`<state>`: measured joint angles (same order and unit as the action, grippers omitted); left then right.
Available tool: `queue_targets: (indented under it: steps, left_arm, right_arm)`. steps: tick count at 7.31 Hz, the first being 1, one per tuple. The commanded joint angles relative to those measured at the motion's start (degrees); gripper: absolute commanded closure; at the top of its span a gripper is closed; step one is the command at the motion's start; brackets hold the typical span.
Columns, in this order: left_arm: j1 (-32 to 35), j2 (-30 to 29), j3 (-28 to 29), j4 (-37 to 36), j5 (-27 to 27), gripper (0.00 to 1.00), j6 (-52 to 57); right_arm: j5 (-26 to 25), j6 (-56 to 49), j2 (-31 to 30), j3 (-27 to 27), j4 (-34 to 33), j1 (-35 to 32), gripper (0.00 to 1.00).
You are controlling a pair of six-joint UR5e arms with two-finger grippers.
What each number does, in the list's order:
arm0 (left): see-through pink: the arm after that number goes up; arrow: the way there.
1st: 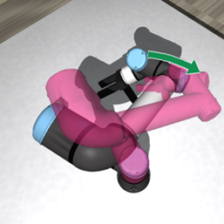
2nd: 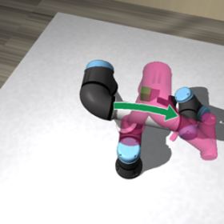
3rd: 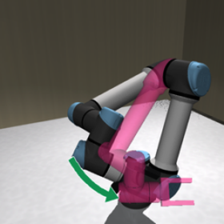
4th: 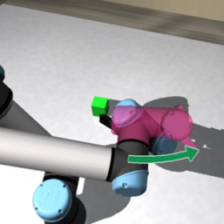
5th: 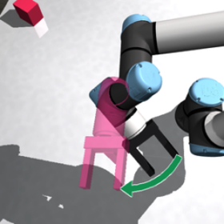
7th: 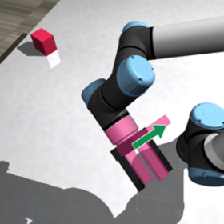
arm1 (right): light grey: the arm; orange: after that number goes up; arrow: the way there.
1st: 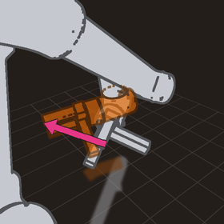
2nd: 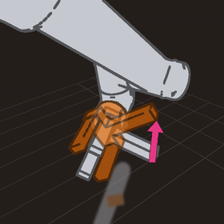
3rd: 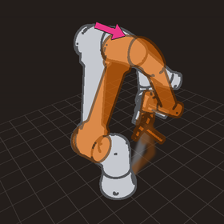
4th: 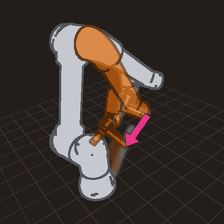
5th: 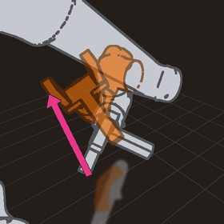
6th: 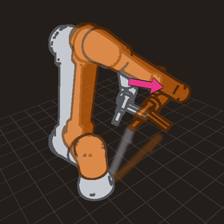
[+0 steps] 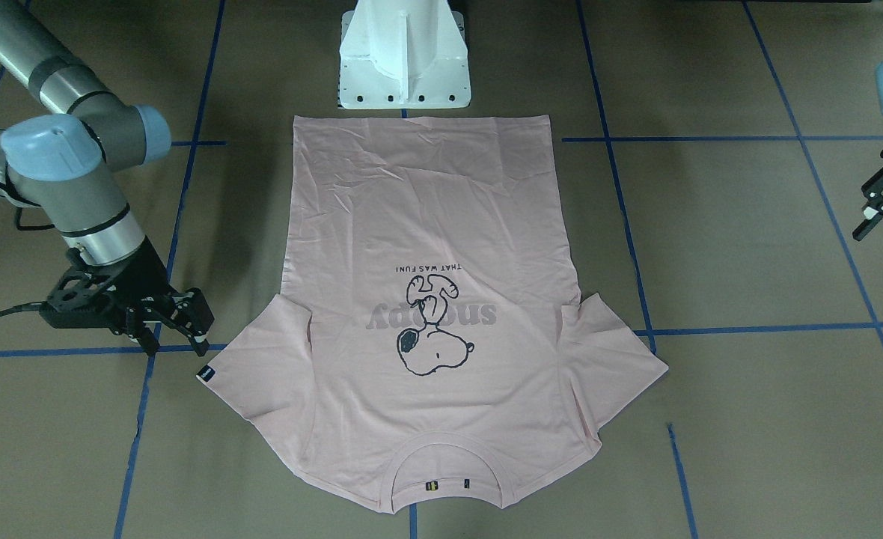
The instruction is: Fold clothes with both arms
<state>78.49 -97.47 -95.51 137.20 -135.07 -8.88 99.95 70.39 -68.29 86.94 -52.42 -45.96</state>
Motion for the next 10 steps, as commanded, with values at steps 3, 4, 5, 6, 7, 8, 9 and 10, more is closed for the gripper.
queue_targets:
  steps: [3, 4, 5, 6, 7, 8, 9, 10]
  left_arm:
    - [-0.01, -0.09, -0.29, 0.00, -0.02, 0.00, -0.09]
    - [-0.01, -0.09, -0.38, -0.09, -0.02, 0.00, -0.09]
    - [-0.01, -0.09, -0.38, -0.09, -0.02, 0.00, -0.09]
    - [-0.01, -0.09, -0.38, -0.09, -0.02, 0.00, -0.09]
    - [-0.01, -0.09, -0.29, -0.09, -0.02, 0.00, -0.09]
    - [-0.01, -0.09, -0.29, -0.09, -0.02, 0.00, -0.09]
    - [-0.09, -0.09, -0.29, -0.09, -0.02, 0.00, -0.09]
    - [-0.01, -0.09, -0.29, -0.09, -0.02, 0.00, -0.09]
  right_arm:
    - [-5.21, 0.01, 2.89, -6.68, 0.12, 2.28, 0.36]
    - [-5.90, 0.09, 3.77, -7.91, 0.12, 2.54, 0.38]
    - [-5.91, 0.09, 3.78, -7.93, 0.03, 2.89, 0.38]
    - [-5.91, 0.09, 3.78, -8.01, 0.03, 3.33, 0.39]
    - [-5.91, 0.09, 3.78, -8.10, 0.03, 3.68, 0.40]
    - [-6.00, 0.09, 3.78, -8.89, 0.03, 3.86, 0.42]
    - [-6.00, 0.09, 3.69, -8.98, 0.03, 3.95, 0.43]
    - [-6.00, 0.09, 3.69, -8.98, 0.03, 3.95, 0.54]
